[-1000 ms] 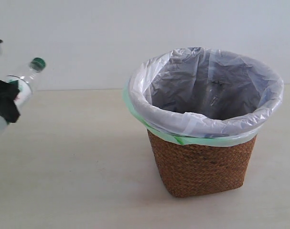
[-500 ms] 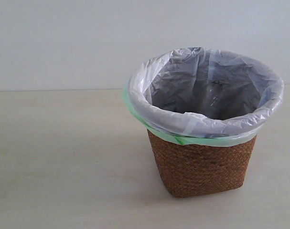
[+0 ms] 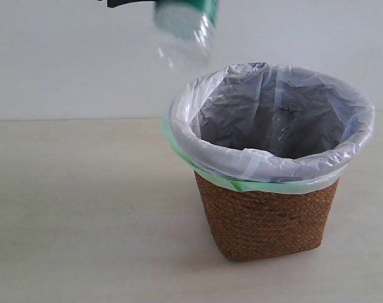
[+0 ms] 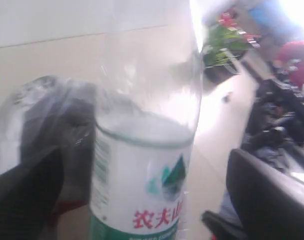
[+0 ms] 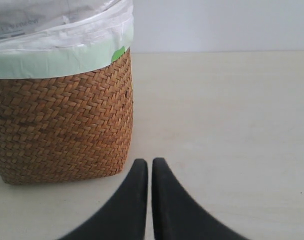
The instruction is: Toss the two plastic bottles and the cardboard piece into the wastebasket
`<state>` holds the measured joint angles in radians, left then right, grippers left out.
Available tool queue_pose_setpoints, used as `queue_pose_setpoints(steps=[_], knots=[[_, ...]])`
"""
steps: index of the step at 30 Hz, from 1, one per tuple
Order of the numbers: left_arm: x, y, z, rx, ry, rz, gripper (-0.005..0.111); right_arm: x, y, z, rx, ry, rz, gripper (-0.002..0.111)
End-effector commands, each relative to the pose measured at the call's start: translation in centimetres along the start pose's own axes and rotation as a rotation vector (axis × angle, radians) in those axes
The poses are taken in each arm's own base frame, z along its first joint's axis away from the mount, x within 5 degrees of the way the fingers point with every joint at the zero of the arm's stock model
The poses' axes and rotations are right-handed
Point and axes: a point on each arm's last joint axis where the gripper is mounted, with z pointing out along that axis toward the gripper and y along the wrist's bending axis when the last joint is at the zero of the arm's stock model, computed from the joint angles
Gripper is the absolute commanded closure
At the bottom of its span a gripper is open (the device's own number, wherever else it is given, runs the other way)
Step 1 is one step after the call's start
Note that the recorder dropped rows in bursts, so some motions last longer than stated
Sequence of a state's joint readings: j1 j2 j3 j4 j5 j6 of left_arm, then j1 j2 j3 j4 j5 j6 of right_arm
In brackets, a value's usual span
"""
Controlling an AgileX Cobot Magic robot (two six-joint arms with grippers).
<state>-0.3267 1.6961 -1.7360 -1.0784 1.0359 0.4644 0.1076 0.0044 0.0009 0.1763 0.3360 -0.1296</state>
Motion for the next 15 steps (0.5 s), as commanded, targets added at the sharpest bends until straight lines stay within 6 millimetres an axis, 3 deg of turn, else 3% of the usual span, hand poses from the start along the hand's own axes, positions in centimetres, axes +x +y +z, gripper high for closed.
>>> queue_pose_setpoints(steps=[1, 12, 14, 15], knots=[[0.6, 2.5, -0.2, -0.319, 0.073, -0.061, 0.025, -0.1, 0.0, 0.0, 0.007, -0.012, -0.008, 0.108], [2.1, 6.9, -4.3, -0.66, 0.29, -0.122, 0.027, -0.1, 0.0, 0.0, 0.007, -0.012, -0.008, 0.108], [2.2, 8.2, -5.6, -0.803, 0.316, -0.085, 0.041, -0.1, 0.0, 0.0, 0.007, -0.012, -0.008, 0.108], [3.1, 8.9, -6.3, -0.876, 0.345, -0.093, 0.053, -0.1, 0.0, 0.0, 0.007, -0.012, -0.008, 0.108]])
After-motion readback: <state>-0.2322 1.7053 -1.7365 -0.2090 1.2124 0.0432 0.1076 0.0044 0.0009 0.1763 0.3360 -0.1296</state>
